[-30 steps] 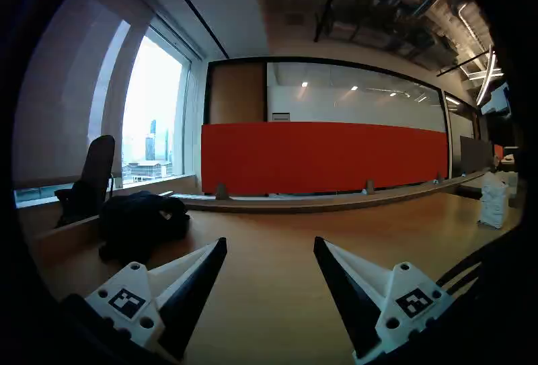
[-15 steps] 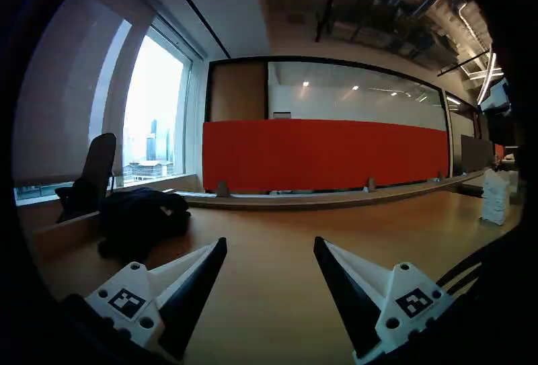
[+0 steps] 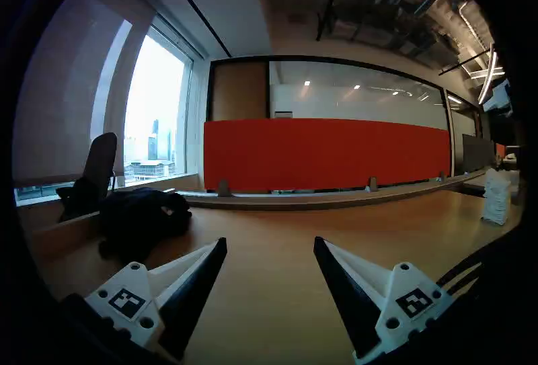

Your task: Fold towel

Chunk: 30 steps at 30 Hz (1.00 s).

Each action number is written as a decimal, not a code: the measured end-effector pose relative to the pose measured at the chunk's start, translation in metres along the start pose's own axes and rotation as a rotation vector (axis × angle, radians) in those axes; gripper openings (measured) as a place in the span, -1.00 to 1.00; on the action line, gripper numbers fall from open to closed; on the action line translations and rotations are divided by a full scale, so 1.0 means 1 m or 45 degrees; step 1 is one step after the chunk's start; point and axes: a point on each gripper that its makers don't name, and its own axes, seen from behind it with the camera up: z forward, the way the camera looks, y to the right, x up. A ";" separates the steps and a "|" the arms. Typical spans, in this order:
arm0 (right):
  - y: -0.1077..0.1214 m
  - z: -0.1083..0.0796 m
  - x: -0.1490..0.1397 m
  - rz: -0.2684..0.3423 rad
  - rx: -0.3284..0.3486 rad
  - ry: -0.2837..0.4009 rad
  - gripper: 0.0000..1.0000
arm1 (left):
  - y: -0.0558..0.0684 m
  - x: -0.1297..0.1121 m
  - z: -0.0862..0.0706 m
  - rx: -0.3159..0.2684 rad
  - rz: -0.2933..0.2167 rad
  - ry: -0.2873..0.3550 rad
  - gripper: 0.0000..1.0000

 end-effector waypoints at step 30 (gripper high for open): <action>0.033 -0.002 0.005 0.059 -0.022 0.032 0.96 | -0.001 -0.006 0.002 0.001 0.000 0.000 0.93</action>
